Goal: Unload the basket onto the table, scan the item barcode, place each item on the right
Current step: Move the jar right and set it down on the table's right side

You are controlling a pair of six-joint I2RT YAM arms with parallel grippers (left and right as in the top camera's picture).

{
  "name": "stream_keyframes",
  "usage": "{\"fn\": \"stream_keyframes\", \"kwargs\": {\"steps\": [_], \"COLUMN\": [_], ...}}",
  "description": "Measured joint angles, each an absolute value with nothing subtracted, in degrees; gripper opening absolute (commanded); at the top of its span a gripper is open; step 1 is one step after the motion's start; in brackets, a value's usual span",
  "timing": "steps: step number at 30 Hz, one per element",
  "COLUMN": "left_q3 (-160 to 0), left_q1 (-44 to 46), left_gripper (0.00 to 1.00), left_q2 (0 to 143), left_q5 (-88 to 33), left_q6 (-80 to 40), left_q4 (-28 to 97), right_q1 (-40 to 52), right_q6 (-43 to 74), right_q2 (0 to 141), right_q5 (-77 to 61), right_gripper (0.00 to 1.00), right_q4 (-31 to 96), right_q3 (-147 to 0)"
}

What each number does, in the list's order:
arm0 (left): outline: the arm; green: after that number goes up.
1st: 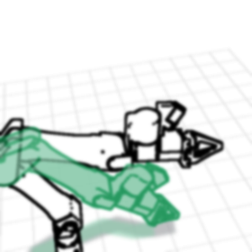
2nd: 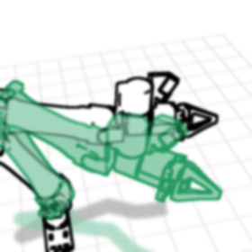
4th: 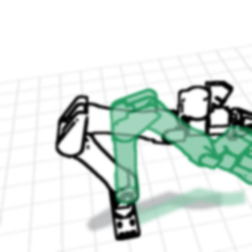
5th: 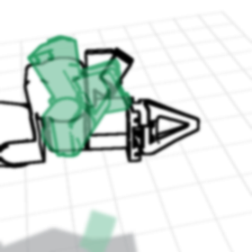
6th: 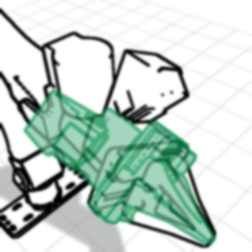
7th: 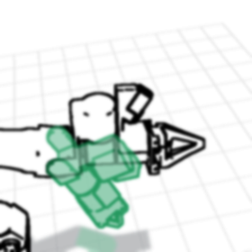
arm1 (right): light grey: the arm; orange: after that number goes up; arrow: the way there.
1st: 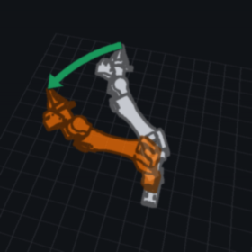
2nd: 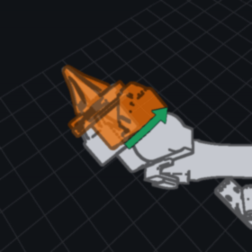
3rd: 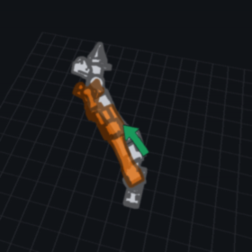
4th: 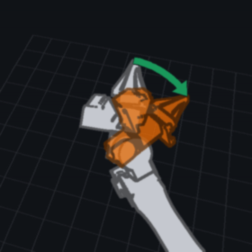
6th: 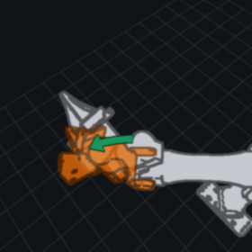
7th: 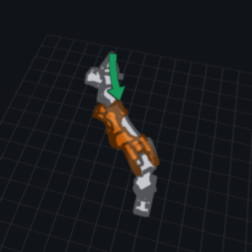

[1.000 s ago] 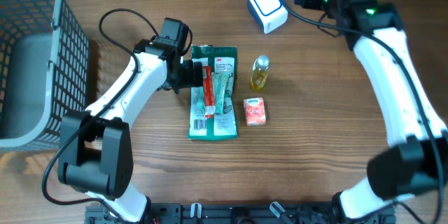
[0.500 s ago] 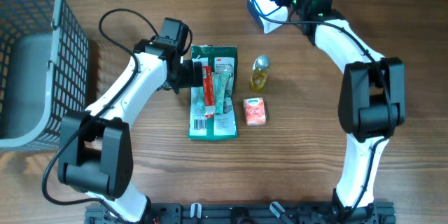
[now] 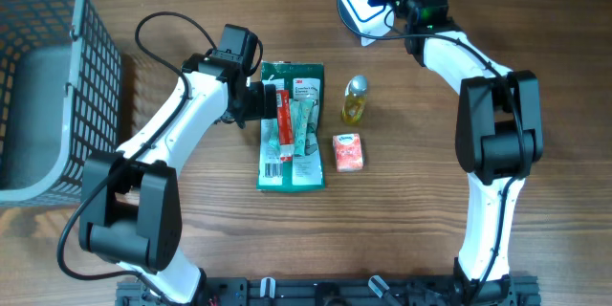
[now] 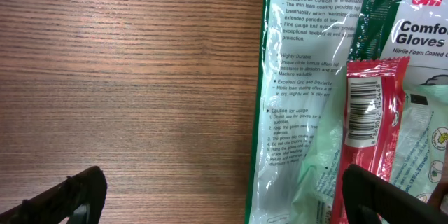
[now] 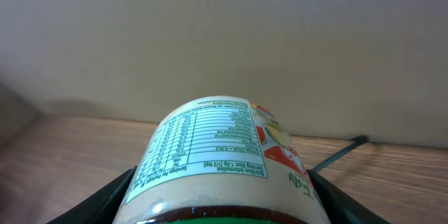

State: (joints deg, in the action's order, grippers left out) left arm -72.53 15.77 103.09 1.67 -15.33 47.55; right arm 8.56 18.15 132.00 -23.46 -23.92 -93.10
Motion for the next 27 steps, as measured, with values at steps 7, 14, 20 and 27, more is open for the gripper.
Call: {"fn": "stream_keyframes", "kwargs": {"steps": [7,14,20,27], "left_q3": [-72.5,-72.5,-72.5,-72.5], "left_q1": [15.8,15.8,15.8,15.8], "left_gripper": [1.0,1.0,1.0,1.0], "left_q2": [103.1,103.1,103.1,103.1], "left_q5": [1.7,1.7,1.7,1.7], "left_q6": [-15.3,-15.3,-15.3,-15.3], "left_q4": [47.5,47.5,47.5,47.6], "right_q1": [5.5,-7.3,-13.2,-17.6], "right_q6": [19.6,17.5,11.4,16.3], "right_q2": [119.3,99.3,100.9,101.2], "right_q5": [-23.5,-18.5,-15.9,-7.7], "right_gripper": [0.05,0.14,0.17,0.27], "right_q4": [8.8,55.0,61.5,53.1], "right_q3": [-92.7,-94.5,-85.1,-72.0]}}
